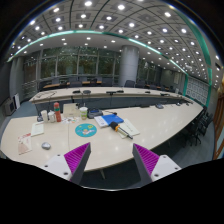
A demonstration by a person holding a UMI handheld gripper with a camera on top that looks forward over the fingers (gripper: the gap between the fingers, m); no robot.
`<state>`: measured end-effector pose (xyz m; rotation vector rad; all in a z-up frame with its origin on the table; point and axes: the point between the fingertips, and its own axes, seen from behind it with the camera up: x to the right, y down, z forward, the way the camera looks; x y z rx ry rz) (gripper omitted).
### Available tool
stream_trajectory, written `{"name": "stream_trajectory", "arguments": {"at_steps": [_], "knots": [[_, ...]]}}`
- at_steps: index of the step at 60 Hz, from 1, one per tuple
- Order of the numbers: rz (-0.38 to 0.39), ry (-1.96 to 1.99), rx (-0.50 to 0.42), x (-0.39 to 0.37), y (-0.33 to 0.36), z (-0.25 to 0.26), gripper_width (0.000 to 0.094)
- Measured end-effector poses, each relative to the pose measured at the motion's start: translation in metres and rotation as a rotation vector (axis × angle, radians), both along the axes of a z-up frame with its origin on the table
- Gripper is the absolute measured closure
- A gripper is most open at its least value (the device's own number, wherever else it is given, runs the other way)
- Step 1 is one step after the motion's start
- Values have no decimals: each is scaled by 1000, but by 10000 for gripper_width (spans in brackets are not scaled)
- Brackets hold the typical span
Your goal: Arrange mouse
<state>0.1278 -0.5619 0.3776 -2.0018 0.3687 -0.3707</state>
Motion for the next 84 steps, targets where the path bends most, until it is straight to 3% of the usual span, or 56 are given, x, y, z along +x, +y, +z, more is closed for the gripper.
{"name": "stream_trajectory", "arguments": {"at_steps": [13, 21, 40, 55, 73, 84], "knots": [[14, 65, -45, -19, -2, -62, 78], [58, 73, -99, -49, 10, -136, 78], [300, 157, -164, -213, 110, -282, 79], [412, 143, -142, -323, 240, -333, 75], [422, 68, -202, -368, 353, -383, 78], [422, 37, -206, -372, 395, -387, 86]]}}
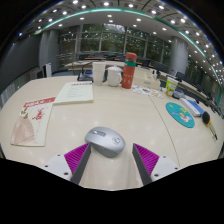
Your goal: Arrange mouse
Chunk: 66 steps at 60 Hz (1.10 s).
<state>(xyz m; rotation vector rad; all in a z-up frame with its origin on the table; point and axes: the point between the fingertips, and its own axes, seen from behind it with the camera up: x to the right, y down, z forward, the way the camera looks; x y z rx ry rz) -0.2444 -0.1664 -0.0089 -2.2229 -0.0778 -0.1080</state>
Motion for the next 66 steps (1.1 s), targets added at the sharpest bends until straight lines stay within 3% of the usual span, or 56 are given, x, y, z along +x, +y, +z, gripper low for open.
{"name": "stream_trajectory", "arguments": {"at_steps": [19, 24, 28, 47, 53, 66], "knots": [[-12, 27, -8, 2, 59, -3, 138], [1, 44, -9, -1, 67, -4, 226], [32, 66, -16, -11, 70, -6, 402], [86, 34, -21, -18, 70, -1, 581], [118, 63, 21, -24, 73, 29, 583], [116, 178, 225, 30, 112, 168, 582]]}}
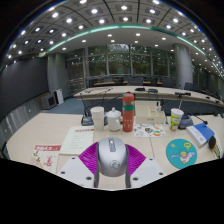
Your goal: Arrange mouse
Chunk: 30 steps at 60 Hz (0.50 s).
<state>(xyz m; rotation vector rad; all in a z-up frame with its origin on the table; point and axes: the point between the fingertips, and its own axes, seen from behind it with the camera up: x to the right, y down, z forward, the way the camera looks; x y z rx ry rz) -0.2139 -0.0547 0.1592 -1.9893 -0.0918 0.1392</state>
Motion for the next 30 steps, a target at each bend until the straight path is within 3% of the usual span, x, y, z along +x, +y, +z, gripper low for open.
{"name": "stream_trajectory", "arguments": {"at_steps": [7, 14, 30], "knots": [[-62, 54, 75, 81, 31, 57, 584], [-132, 50, 81, 179, 62, 59, 584], [-230, -20, -123, 338, 99, -85, 586]]}}
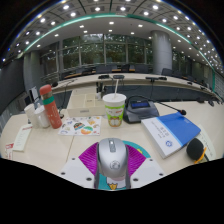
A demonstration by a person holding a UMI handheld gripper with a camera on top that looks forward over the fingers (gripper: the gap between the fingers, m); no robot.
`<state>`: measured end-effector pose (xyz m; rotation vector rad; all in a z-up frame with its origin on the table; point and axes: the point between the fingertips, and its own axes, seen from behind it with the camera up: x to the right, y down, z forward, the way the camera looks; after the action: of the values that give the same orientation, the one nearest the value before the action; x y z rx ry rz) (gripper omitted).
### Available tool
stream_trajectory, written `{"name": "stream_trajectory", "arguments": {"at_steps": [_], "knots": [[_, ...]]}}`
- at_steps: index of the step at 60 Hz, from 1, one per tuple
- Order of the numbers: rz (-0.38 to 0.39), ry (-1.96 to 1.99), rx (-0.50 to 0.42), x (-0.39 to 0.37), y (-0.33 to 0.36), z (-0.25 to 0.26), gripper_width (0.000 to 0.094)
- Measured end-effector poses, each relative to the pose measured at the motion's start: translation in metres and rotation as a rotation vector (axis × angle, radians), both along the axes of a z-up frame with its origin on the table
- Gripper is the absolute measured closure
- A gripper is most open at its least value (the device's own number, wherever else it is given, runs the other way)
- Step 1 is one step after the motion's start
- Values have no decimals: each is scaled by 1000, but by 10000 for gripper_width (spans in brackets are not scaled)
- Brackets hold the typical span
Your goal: Arrange mouse
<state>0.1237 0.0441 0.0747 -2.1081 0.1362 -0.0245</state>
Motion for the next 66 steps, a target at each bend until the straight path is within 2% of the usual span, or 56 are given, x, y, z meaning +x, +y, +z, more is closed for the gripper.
{"name": "stream_trajectory", "arguments": {"at_steps": [8, 18, 20, 24, 25, 27, 39, 54, 66], "knots": [[5, 40, -83, 17, 1, -58, 578], [42, 94, -132, 11, -5, -80, 419], [38, 81, -130, 12, -7, -76, 347], [46, 59, -122, 10, -14, -65, 89], [47, 57, -117, 10, -17, -61, 60], [48, 51, -108, 8, -22, -52, 90], [19, 9, -79, -2, -87, 12, 75], [2, -65, -35, -39, -221, 91, 77], [-34, -74, -27, -65, -320, 125, 81]]}}
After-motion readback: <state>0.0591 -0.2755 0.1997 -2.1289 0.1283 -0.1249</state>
